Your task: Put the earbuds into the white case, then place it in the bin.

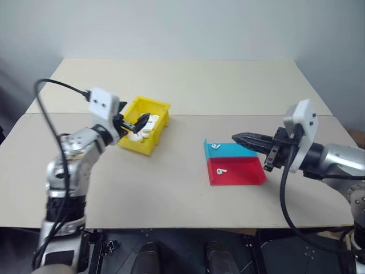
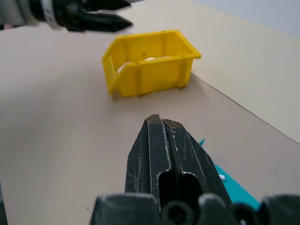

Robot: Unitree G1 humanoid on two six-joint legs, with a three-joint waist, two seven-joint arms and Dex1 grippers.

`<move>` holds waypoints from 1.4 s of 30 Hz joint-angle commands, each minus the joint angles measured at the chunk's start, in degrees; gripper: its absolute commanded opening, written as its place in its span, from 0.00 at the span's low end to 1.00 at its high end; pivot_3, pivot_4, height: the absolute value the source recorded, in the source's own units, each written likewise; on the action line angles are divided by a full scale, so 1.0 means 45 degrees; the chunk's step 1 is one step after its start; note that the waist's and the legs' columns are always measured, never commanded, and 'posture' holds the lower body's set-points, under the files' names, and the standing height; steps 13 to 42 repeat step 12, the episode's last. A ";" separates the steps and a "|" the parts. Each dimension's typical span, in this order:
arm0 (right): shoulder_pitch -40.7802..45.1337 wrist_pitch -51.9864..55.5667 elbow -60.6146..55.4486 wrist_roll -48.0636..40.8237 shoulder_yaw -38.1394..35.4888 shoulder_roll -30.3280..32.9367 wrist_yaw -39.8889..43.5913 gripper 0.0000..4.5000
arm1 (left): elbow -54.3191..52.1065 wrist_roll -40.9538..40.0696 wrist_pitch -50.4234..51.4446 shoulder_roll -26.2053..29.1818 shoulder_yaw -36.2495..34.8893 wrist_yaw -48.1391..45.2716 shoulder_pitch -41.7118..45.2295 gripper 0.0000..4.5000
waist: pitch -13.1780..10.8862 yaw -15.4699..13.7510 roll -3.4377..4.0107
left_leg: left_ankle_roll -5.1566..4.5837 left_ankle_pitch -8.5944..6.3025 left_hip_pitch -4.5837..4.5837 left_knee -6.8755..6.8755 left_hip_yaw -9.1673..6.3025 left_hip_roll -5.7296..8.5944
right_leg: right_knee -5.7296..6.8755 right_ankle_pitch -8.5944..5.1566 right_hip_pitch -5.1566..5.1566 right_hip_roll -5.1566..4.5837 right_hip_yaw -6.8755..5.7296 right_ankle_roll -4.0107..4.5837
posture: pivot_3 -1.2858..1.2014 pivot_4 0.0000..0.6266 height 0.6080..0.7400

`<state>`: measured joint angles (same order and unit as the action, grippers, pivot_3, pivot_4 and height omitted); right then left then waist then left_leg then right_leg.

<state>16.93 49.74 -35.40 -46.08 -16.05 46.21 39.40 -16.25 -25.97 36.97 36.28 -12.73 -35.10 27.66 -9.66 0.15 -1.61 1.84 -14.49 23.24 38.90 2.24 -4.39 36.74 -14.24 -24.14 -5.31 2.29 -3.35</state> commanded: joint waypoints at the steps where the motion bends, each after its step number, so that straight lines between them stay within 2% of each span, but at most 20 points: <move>1: -0.0706 -0.1417 0.0131 0.0886 0.0034 0.0193 0.0637 0.00 | -0.1682 -0.1576 0.0220 0.1423 -0.0887 -0.2274 -0.1003 1.00 | 0.0000 0.0012 0.0001 | 0.0000 0.0000 -0.0004 0.0000 0.0003 0.0000 | 0.0000 0.0000 0.0001 0.0000 0.0001 0.0000 | 0.52 0.24 1.00; 7: -0.1228 -0.2605 0.0852 0.1445 0.0121 0.0157 0.1442 0.00 | -0.3502 -0.3928 0.0582 0.3202 -0.2611 -0.4818 -0.3885 1.00 | 0.0001 0.0119 -0.0002 | 0.0001 0.0000 -0.0017 0.0001 0.0009 -0.0004 | 0.0005 -0.0003 0.0008 0.0001 0.0006 0.0002 | 0.52 0.24 1.00; 12: -0.1056 -0.2864 0.1216 0.1521 0.0219 0.0437 0.2034 0.00 | -0.4578 -0.4713 0.0579 0.3748 -0.3717 -0.5511 -0.5726 1.00 | 0.0002 0.0141 -0.0003 | 0.0001 -0.0001 -0.0020 -0.0004 0.0012 -0.0005 | -0.0002 -0.0005 0.0006 0.0001 0.0009 0.0005 | 0.52 0.24 1.00; 42: -0.1056 -0.2864 0.1216 0.1521 0.0219 0.0437 0.2034 0.00 | -0.4578 -0.4713 0.0579 0.3748 -0.3717 -0.5511 -0.5726 1.00 | 0.0002 0.0141 -0.0003 | 0.0001 -0.0001 -0.0020 -0.0004 0.0012 -0.0005 | -0.0002 -0.0005 0.0006 0.0001 0.0009 0.0005 | 0.52 0.24 1.00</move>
